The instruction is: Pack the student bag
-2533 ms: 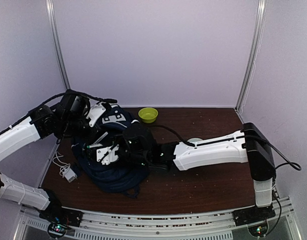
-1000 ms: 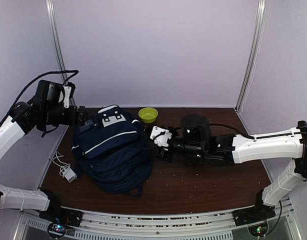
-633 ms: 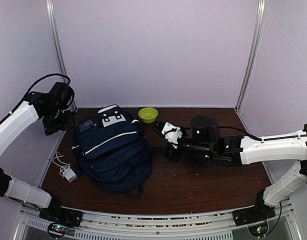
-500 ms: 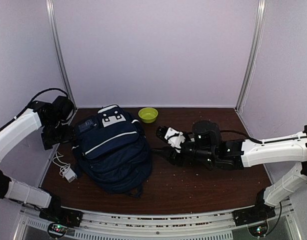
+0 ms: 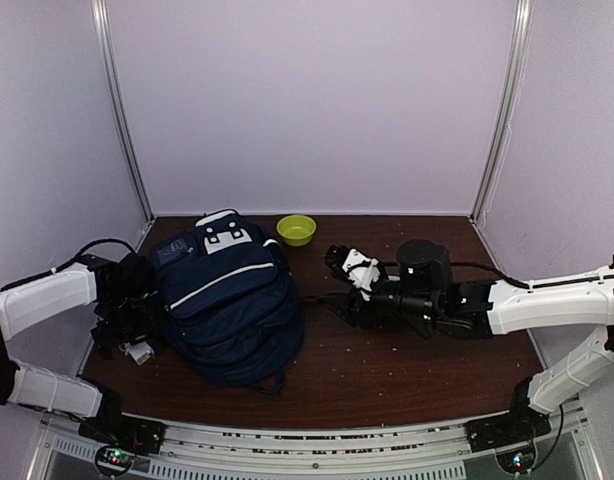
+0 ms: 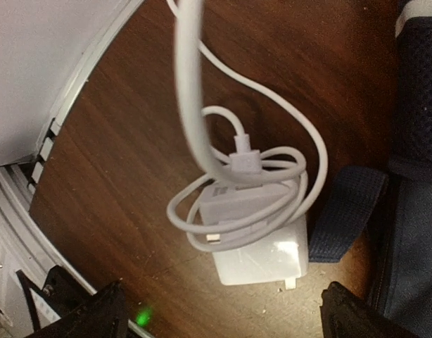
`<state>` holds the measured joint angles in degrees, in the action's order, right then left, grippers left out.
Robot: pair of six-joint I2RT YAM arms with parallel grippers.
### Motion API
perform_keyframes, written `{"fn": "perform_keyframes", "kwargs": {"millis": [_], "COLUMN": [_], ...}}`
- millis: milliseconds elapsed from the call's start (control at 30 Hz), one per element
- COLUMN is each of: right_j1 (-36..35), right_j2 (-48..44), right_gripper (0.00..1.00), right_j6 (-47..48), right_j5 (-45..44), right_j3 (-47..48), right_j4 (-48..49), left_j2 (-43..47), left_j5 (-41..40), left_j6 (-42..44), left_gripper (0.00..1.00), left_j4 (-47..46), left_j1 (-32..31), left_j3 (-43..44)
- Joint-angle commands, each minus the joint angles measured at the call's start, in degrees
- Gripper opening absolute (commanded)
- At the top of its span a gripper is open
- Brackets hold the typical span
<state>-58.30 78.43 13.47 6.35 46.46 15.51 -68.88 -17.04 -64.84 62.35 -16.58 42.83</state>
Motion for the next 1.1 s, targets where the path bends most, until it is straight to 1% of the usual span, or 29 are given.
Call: {"fn": "perform_keyframes", "kwargs": {"millis": [0,67,133,167,333,400,500,633,700,800,900,967,1067], "right_j1": [0.06,0.11,0.10,0.10,0.10,0.10,0.12,0.16,0.10,0.12,0.12,0.18,0.17], "right_j2": [1.03,1.98,2.62,2.75,2.78,2.78,2.77,2.95,2.95,3.13,3.11,3.06,3.21], "right_gripper": [0.57,0.57,0.57,0.57,0.58,0.58,0.58,0.58,0.58,0.58,0.58,0.58,0.58], "right_j6": [-0.63,-0.64,-0.57,-0.56,-0.53,-0.49,-0.37,-0.34,-0.45,-0.51,-0.54,-0.63,-0.69], "right_j5": [2.03,2.15,2.45,2.73,4.12,4.15,3.60,4.33,4.57,4.53,4.88,4.90,4.91], "right_j3": [2.40,3.66,4.72,5.01,5.13,4.96,4.91,4.92,4.96,4.96,4.87,4.99,5.13], "right_j4": [-1.20,-3.17,-4.68,-5.23,-5.39,-5.40,-5.43,-5.40,-5.40,-5.36,-5.31,-5.43,-5.53], "left_j2": [-0.93,-3.90,-6.05,-6.76,-10.17,-10.50,-8.85,-4.90,-2.39,1.39,3.00,3.16,2.08], "left_j5": [3.55,6.12,6.26,5.81,2.95,3.53,3.65,0.58,0.60,0.54,0.33,0.70,0.51], "left_j6": [1.26,1.71,1.98,1.97,2.33,2.25,2.25,2.12,2.65,3.90,5.05,5.66,6.48], "left_gripper": [0.98,0.98,0.97,0.95,0.75,0.71,0.72,0.84,0.88,0.90,0.90,0.86,0.78], "left_j4": [-13.74,-16.40,-17.18,-17.39,-17.53,-17.64,-17.28,-12.97,-12.25,-12.42,-13.02,-13.37,-13.50], "left_j1": [-0.05,0.61,1.43,1.68,2.00,1.99,1.99,2.22,2.56,3.35,5.12,6.16,7.31], "left_j3": [-4.58,-5.19,-5.52,-5.87,-6.32,-6.56,-7.37,-8.25,-9.10,-10.09,-10.65,-11.03,-11.52]}}
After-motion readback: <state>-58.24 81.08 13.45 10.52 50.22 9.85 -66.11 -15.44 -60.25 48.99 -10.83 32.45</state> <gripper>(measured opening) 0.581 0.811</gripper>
